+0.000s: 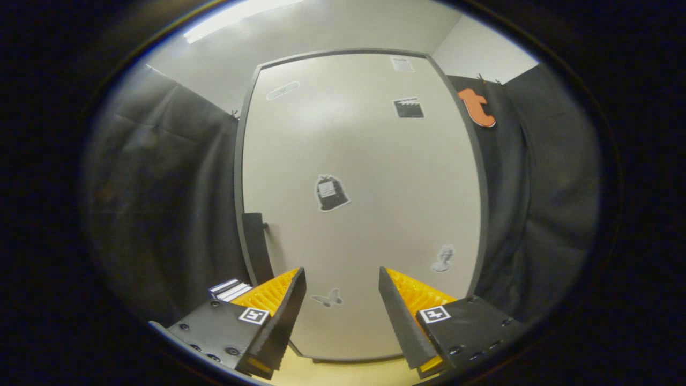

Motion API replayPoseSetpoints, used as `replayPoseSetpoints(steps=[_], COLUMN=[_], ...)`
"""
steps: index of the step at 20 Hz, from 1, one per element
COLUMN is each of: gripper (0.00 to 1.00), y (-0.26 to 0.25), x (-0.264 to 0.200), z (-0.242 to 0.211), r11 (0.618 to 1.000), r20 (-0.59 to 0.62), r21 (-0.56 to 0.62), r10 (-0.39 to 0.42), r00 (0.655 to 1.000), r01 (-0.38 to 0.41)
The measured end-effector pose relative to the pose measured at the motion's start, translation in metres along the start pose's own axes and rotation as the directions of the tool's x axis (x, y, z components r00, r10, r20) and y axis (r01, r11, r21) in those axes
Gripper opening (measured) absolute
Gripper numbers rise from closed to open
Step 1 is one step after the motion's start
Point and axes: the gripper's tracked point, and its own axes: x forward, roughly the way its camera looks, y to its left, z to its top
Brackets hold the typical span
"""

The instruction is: Open the shoe cabinet door, grab the shoes and put them into the shoe cabinet, then close the shoe cabinet door.

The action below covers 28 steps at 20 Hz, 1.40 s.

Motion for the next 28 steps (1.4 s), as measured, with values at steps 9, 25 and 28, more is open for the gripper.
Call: replayPoseSetpoints(steps=[9,25,28], gripper=[0.89,0.95,0.95], y=[-0.122,-0.400,-0.443], x=[-0.076,-0.078,-0.065], z=[0.056,0.023,0.009], r11=[0.999,0.997,0.994], r20=[0.074,0.126,0.152], r21=[-0.027,0.056,-0.004], r10=[0.034,-0.064,-0.106], r00=[0.997,0.990,0.983], r01=[-0.032,0.057,0.108])
